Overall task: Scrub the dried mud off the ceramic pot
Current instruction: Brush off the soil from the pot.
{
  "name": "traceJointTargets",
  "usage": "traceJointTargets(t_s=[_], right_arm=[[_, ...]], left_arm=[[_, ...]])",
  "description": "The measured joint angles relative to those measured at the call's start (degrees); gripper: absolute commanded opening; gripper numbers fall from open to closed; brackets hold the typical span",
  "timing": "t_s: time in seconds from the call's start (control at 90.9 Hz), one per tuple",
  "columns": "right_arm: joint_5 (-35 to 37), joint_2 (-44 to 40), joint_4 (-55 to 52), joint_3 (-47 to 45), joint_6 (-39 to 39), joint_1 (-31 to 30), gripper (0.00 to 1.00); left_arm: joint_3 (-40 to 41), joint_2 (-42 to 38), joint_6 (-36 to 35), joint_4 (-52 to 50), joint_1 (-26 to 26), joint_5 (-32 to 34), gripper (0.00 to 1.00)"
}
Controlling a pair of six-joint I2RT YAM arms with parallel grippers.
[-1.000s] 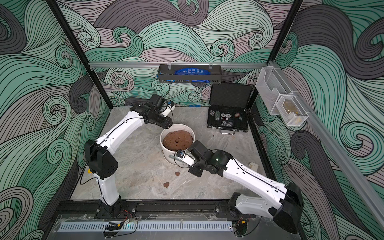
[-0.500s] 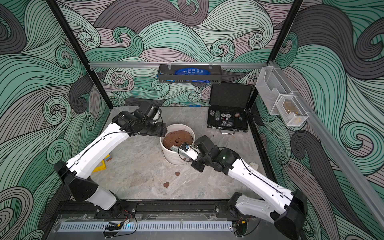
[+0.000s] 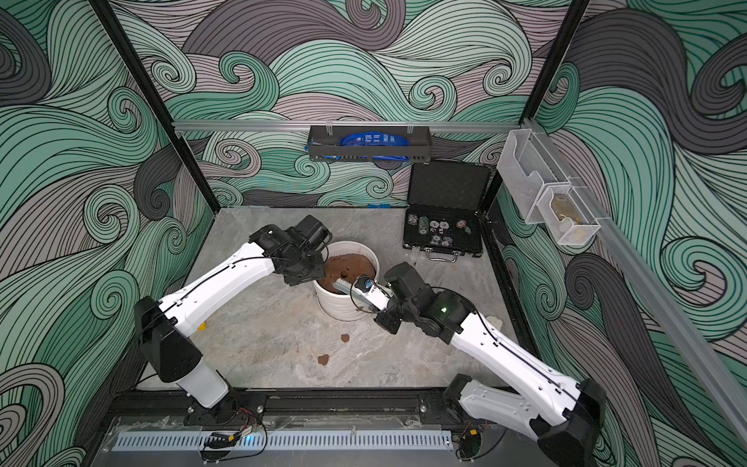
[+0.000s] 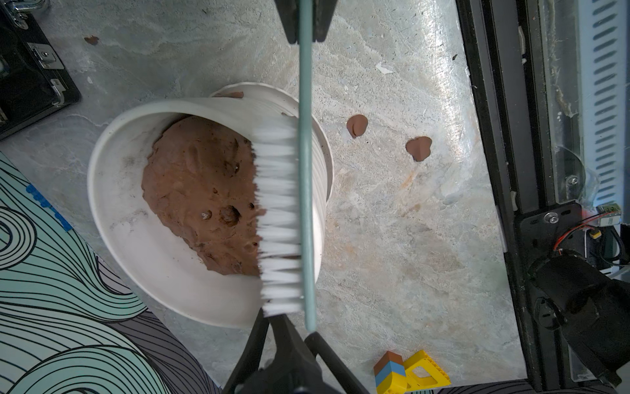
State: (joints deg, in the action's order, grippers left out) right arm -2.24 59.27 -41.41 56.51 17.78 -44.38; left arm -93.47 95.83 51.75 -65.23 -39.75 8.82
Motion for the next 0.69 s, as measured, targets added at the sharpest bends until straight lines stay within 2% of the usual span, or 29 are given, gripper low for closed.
traceJointTargets(t_s=[0.209, 0.363, 0.693], right_arm=[[-0.04, -0.83, 0.02, -0.02, -0.15, 0.00, 0.00], [-0.50, -0.83, 0.04, -0.04, -0.15, 0.00, 0.00], [-4.02, -1.01, 1.42, -2.12, 0.50, -0.33, 0.00]], left_arm=[[0.94, 1.36, 2.62, 0.13, -0.15, -0.04, 0.34], [1.29, 2.32, 3.45, 0.37, -0.52, -0.07, 0.28], [0.44, 4.37, 5.53, -0.35, -0.66, 1.90, 0.07]])
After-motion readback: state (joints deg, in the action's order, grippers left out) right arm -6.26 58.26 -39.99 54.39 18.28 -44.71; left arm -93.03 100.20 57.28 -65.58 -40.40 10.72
